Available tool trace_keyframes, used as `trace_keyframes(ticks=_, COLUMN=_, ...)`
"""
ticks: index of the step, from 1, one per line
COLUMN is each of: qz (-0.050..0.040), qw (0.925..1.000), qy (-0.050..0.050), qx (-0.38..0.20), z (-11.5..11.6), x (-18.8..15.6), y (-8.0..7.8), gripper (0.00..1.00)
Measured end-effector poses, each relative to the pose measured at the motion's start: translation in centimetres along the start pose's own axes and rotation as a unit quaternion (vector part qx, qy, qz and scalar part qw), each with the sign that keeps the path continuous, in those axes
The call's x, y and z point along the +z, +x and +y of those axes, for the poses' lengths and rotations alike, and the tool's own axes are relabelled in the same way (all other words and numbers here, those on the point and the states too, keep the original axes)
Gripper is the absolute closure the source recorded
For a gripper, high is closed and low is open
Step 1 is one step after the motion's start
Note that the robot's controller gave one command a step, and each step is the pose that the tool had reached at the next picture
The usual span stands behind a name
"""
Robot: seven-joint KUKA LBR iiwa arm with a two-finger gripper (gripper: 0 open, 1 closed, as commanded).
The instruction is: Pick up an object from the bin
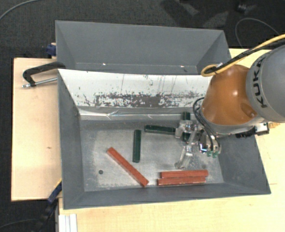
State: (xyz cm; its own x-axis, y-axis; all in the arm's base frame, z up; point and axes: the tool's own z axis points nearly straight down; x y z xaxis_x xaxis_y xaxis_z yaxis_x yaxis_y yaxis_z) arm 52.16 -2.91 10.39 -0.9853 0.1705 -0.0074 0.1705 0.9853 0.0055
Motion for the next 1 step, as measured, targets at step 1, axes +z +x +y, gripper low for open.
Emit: trace_keyframes(ticks=1, qz=-0.0008, qw=0.9998, qy=0.001, qx=0.020, z=6.15, x=3.19, y=-3.85, gripper=0.00)
